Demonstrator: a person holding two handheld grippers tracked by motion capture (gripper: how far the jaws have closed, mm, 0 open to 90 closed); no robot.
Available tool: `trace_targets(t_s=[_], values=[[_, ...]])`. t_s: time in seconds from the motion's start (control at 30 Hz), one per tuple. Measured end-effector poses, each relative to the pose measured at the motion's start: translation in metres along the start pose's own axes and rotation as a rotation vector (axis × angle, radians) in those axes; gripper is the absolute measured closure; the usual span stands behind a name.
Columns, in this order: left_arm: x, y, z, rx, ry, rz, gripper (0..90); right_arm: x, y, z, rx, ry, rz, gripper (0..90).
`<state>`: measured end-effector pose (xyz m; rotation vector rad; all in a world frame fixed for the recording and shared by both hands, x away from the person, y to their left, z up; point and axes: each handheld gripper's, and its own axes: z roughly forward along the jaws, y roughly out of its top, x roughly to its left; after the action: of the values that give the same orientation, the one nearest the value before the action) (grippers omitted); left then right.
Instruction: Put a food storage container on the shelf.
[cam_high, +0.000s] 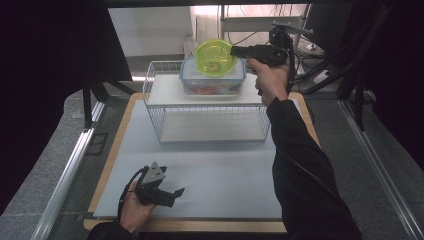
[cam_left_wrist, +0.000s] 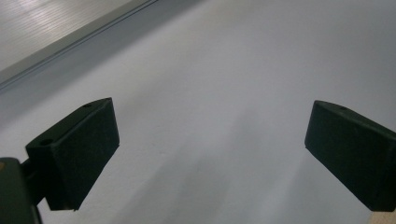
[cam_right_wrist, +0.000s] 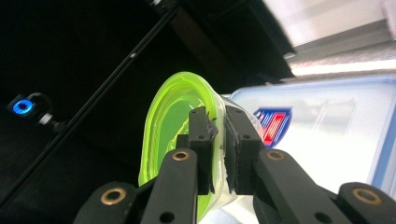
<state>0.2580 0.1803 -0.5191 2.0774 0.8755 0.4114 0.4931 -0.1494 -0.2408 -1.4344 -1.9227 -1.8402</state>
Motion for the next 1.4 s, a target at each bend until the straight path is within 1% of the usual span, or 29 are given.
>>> trace_targets(t_s=[0.13, 0.3, 0.47, 0.5, 0.57, 0.63, 0.7, 0.8, 0.9, 1.0, 1.13, 1.27, 1.4], values=[[0.000, 0.000, 0.000, 0.001, -0.009, -0.001, 3.0, 0.001, 0.006, 0.010, -0.018, -0.033, 0.008, 82.7], [-0.001, 0.000, 0.001, 0.003, -0.015, 0.005, 2.9, 0.000, 0.010, 0.022, -0.023, -0.081, 0.017, 82.7], [-0.001, -0.001, 0.002, 0.003, -0.023, 0.004, 2.9, -0.004, 0.013, 0.029, -0.031, -0.108, 0.038, 82.8], [-0.002, -0.001, 0.002, 0.004, -0.025, 0.004, 2.9, -0.006, 0.013, 0.029, -0.033, -0.109, 0.046, 82.8], [-0.002, -0.001, 0.002, 0.009, -0.025, 0.012, 2.9, -0.009, 0.013, 0.032, -0.037, -0.094, 0.077, 83.1], [-0.002, -0.001, 0.002, 0.008, -0.024, 0.016, 2.9, -0.010, 0.012, 0.033, -0.043, -0.087, 0.089, 83.1], [-0.002, -0.001, 0.002, 0.008, -0.026, 0.016, 2.9, -0.010, 0.012, 0.034, -0.045, -0.089, 0.094, 82.8], [-0.002, -0.001, 0.003, 0.009, -0.027, 0.016, 2.9, -0.012, 0.013, 0.034, -0.043, -0.114, 0.083, 81.7], [-0.002, -0.001, 0.003, 0.013, -0.030, 0.019, 2.9, -0.014, 0.013, 0.034, -0.040, -0.129, 0.095, 80.1], [-0.002, -0.001, 0.003, 0.016, -0.032, 0.020, 2.9, -0.017, 0.013, 0.036, -0.039, -0.151, 0.079, 76.4], [-0.002, -0.001, 0.004, 0.019, -0.034, 0.021, 2.9, -0.020, 0.013, 0.039, -0.041, -0.164, 0.073, 73.4], [-0.002, -0.001, 0.005, 0.027, -0.038, 0.025, 3.0, -0.022, 0.012, 0.041, -0.026, -0.160, 0.078, 74.1], [-0.003, -0.001, 0.005, 0.030, -0.038, 0.028, 3.0, -0.021, 0.011, 0.040, -0.008, -0.152, 0.071, 75.0]])
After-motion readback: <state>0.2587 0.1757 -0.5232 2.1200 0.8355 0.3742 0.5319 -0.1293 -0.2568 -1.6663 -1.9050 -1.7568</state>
